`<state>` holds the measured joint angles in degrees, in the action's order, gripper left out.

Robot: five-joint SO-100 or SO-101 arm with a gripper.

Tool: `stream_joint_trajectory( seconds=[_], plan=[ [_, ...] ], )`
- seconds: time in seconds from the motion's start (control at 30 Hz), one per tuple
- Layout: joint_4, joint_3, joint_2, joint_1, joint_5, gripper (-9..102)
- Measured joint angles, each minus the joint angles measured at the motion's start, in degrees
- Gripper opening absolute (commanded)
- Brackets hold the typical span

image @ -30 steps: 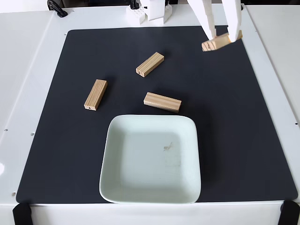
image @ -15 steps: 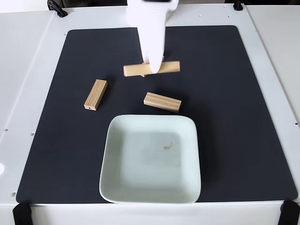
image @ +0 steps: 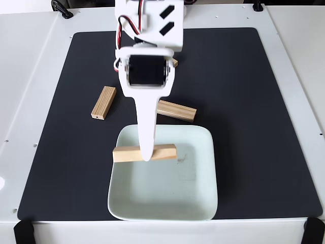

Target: Pick up the wooden block and place them on the plate.

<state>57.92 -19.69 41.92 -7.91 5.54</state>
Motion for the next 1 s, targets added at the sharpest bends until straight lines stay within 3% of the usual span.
stream_joint_trajectory(
  seconds=[0.23, 1.0],
  plan=[
    [-4.6, -0.3, -2.8, -2.0, -0.3, 0],
    [-4.8, -0.8, -6.5, -2.8, -4.9, 0]
  ],
)
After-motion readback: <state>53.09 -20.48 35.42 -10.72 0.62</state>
